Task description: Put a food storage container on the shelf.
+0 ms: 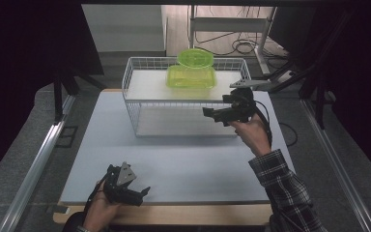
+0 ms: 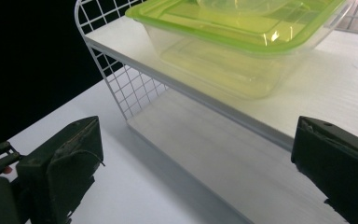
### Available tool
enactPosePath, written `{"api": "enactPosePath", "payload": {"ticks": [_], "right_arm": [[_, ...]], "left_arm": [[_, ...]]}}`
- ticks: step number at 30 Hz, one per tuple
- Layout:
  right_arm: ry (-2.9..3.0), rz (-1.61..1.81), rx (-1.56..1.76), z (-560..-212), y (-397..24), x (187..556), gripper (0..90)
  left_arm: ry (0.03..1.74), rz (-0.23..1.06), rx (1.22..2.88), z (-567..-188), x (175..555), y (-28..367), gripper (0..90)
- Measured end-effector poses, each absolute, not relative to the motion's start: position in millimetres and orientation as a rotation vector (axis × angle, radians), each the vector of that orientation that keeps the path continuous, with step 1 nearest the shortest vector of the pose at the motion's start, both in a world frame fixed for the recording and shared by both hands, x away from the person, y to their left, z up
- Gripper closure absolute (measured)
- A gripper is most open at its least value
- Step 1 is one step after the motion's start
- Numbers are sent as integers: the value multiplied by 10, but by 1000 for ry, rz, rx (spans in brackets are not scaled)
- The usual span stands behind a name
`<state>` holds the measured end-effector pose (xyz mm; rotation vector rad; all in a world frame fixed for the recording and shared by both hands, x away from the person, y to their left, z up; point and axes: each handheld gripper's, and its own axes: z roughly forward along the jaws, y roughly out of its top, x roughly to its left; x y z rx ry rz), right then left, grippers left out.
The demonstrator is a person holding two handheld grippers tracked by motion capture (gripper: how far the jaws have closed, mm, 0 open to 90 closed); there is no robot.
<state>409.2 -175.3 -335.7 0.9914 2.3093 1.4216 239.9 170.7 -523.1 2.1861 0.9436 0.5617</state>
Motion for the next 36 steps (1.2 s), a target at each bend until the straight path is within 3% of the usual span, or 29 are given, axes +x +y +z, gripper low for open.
{"api": "enactPosePath", "payload": {"ticks": [36], "right_arm": [[2321, 1279, 964, -3791, -1853, 3846, 0]], "left_arm": [[986, 523, 2172, -5236, 2411, 1695, 0]]}}
